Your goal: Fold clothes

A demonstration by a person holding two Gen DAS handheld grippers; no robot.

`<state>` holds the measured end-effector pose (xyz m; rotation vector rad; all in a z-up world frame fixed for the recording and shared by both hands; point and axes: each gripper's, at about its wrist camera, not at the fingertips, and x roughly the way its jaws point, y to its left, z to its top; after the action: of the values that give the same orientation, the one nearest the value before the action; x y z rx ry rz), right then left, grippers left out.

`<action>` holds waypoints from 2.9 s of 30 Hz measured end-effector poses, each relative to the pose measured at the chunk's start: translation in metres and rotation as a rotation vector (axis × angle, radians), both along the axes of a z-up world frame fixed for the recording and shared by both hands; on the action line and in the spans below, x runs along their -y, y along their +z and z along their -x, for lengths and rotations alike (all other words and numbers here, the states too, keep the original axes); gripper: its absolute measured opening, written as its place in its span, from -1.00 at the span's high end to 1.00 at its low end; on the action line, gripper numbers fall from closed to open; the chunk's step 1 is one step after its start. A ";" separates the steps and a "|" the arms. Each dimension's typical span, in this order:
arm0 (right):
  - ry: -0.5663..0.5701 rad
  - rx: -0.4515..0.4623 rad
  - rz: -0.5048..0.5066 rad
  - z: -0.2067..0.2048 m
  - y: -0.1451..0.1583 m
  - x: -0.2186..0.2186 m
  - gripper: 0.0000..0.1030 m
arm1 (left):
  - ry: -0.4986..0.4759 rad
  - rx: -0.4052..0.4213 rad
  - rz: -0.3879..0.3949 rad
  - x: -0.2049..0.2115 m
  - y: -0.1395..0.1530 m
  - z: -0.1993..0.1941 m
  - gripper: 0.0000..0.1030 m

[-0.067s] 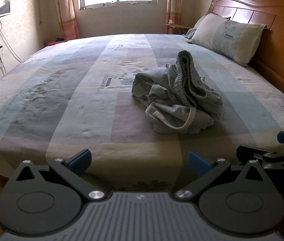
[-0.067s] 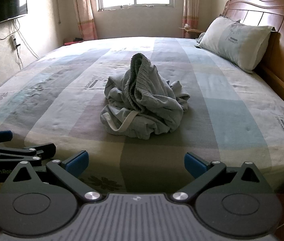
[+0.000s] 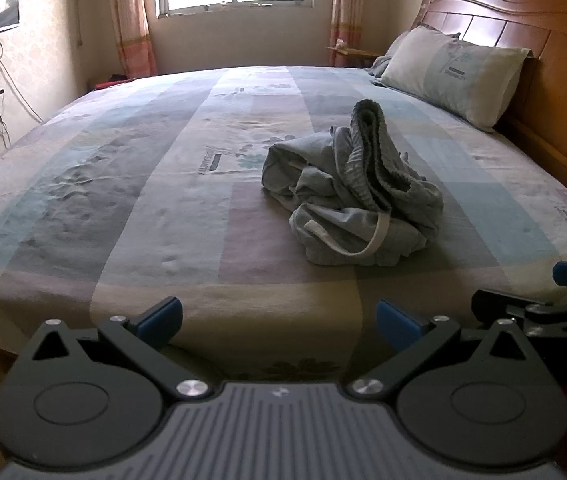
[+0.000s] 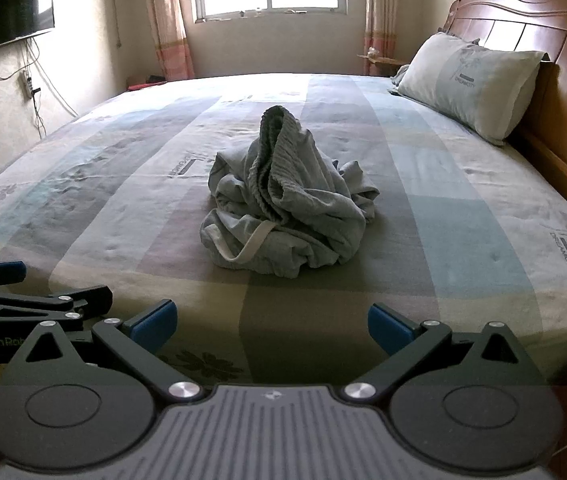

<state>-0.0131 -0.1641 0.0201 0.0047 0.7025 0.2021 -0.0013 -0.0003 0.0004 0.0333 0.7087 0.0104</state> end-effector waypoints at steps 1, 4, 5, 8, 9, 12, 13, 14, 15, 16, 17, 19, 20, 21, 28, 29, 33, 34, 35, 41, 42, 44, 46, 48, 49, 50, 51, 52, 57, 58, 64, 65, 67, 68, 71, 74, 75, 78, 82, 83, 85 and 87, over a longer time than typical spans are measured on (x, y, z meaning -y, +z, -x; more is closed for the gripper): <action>0.000 -0.002 -0.006 0.000 0.001 0.000 -1.00 | 0.000 0.001 -0.005 0.001 0.000 0.001 -0.99; 0.000 -0.003 -0.007 0.000 0.002 0.001 -1.00 | -0.003 -0.005 -0.018 0.006 0.001 -0.002 -0.99; 0.000 -0.002 -0.008 0.000 0.003 0.001 -1.00 | -0.004 -0.006 -0.018 0.008 0.002 -0.002 -0.99; 0.001 -0.001 -0.007 0.002 0.000 -0.001 -1.00 | -0.005 -0.004 0.008 -0.002 -0.002 0.002 -0.99; 0.001 -0.001 -0.007 0.002 -0.001 -0.001 -1.00 | -0.004 -0.006 0.008 -0.002 -0.001 0.001 -0.99; 0.001 0.000 -0.005 0.000 -0.002 -0.001 -1.00 | -0.003 -0.011 0.008 -0.002 0.000 -0.001 -0.99; 0.001 0.000 -0.004 0.000 -0.002 -0.001 -1.00 | -0.003 -0.011 0.008 -0.002 0.000 -0.001 -0.99; 0.002 -0.001 -0.003 0.000 0.001 -0.001 -1.00 | -0.003 -0.012 0.009 -0.002 0.000 -0.001 -0.99; 0.003 -0.002 -0.002 0.000 0.003 -0.001 -1.00 | -0.003 -0.013 0.009 -0.002 0.000 -0.002 -0.99; 0.003 -0.002 -0.002 0.000 0.003 -0.001 -1.00 | -0.003 -0.014 0.009 -0.001 0.000 -0.002 -0.99; 0.003 -0.003 -0.001 0.000 0.003 -0.001 -1.00 | -0.003 -0.015 0.009 -0.001 0.000 -0.003 -0.99; 0.003 -0.003 0.000 0.000 0.003 -0.001 -1.00 | -0.004 -0.016 0.009 -0.002 0.000 -0.003 -0.99; 0.003 -0.004 0.000 0.000 0.003 -0.002 -1.00 | -0.004 -0.017 0.009 -0.002 -0.001 -0.003 -0.99; 0.003 -0.004 0.000 0.000 0.003 -0.002 -1.00 | -0.004 -0.017 0.009 -0.002 -0.001 -0.003 -0.99; 0.007 -0.004 0.004 -0.001 0.003 -0.005 -1.00 | -0.004 -0.019 0.010 -0.003 -0.002 -0.004 -0.99; 0.007 -0.005 0.004 -0.002 0.002 -0.005 -1.00 | -0.004 -0.020 0.010 -0.003 -0.003 -0.004 -0.99; 0.006 -0.007 0.004 -0.002 0.003 -0.005 -1.00 | -0.004 -0.021 0.009 -0.003 -0.003 -0.003 -0.99; 0.006 -0.006 0.004 -0.002 0.003 -0.005 -1.00 | -0.004 -0.020 0.008 -0.003 -0.003 -0.002 -0.99; 0.006 -0.006 0.003 -0.002 0.003 -0.005 -1.00 | -0.004 -0.019 0.008 -0.003 -0.003 -0.002 -0.99; 0.007 -0.005 0.002 -0.001 0.002 -0.006 -1.00 | -0.005 -0.020 0.007 -0.004 -0.004 -0.002 -0.99; 0.007 -0.005 0.003 -0.001 0.002 -0.006 -1.00 | -0.005 -0.020 0.007 -0.004 -0.003 -0.002 -0.99; 0.008 -0.005 0.003 -0.001 0.002 -0.007 -1.00 | -0.005 -0.020 0.007 -0.004 -0.004 -0.001 -0.99; 0.008 -0.004 0.003 0.000 0.002 -0.007 -1.00 | -0.004 -0.019 0.008 -0.005 -0.003 -0.001 -0.99; 0.009 -0.004 0.003 0.000 0.003 -0.007 -1.00 | -0.003 -0.020 0.010 -0.005 -0.003 0.000 -0.99; 0.009 -0.004 0.002 0.000 0.003 -0.007 -1.00 | -0.002 -0.021 0.012 -0.006 -0.003 0.000 -0.99; 0.009 -0.004 0.001 0.000 0.003 -0.007 -1.00 | -0.002 -0.021 0.014 -0.006 -0.003 0.001 -0.99; 0.009 -0.004 -0.001 0.001 0.003 -0.007 -1.00 | -0.002 -0.020 0.014 -0.006 -0.003 0.001 -0.99; 0.009 -0.003 -0.001 0.001 0.003 -0.007 -1.00 | -0.002 -0.019 0.015 -0.007 -0.003 0.002 -0.99; 0.011 -0.001 0.002 0.001 0.003 -0.008 -1.00 | -0.001 -0.019 0.012 -0.005 -0.004 0.000 -0.99; 0.012 -0.001 0.003 0.000 0.003 -0.008 -1.00 | -0.001 -0.019 0.012 -0.005 -0.004 0.000 -0.99; 0.016 -0.003 0.003 -0.002 0.002 -0.009 -1.00 | 0.003 -0.024 0.008 -0.005 -0.004 -0.003 -0.99; 0.017 -0.004 0.003 -0.003 0.002 -0.009 -1.00 | 0.004 -0.025 0.006 -0.005 -0.004 -0.004 -0.99; 0.019 -0.003 0.003 -0.004 0.002 -0.009 -1.00 | 0.006 -0.026 -0.001 -0.004 -0.004 -0.006 -0.99; 0.020 -0.003 0.003 -0.005 0.002 -0.010 -1.00 | 0.009 -0.025 -0.003 -0.003 -0.003 -0.007 -0.99; 0.023 -0.001 -0.001 -0.008 0.003 -0.009 -1.00 | 0.010 -0.019 -0.003 -0.004 -0.003 -0.011 -0.99; 0.022 -0.002 -0.006 -0.011 0.003 -0.008 -1.00 | 0.009 -0.015 -0.004 -0.003 -0.002 -0.015 -0.99; 0.022 -0.004 -0.008 -0.013 0.003 -0.008 -1.00 | 0.008 -0.014 -0.005 -0.003 -0.002 -0.016 -0.99; 0.022 -0.015 -0.015 -0.018 0.001 -0.007 -1.00 | 0.004 -0.018 0.002 -0.003 -0.004 -0.023 -0.99; 0.027 -0.031 -0.025 -0.025 -0.002 -0.006 -1.00 | 0.002 -0.018 0.018 -0.004 -0.009 -0.030 -0.99; 0.029 -0.032 -0.026 -0.026 -0.003 -0.006 -1.00 | 0.001 -0.018 0.021 -0.004 -0.010 -0.031 -0.99; 0.034 -0.033 -0.020 -0.028 -0.005 -0.008 -1.00 | 0.000 -0.017 0.019 -0.003 -0.012 -0.035 -0.99; 0.032 -0.030 -0.012 -0.030 -0.008 -0.009 -1.00 | -0.002 -0.014 0.005 -0.001 -0.013 -0.038 -0.99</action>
<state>0.0168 -0.1552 0.0124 0.0078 0.7320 0.2368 0.0366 0.0008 -0.0129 0.0293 0.7222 0.0067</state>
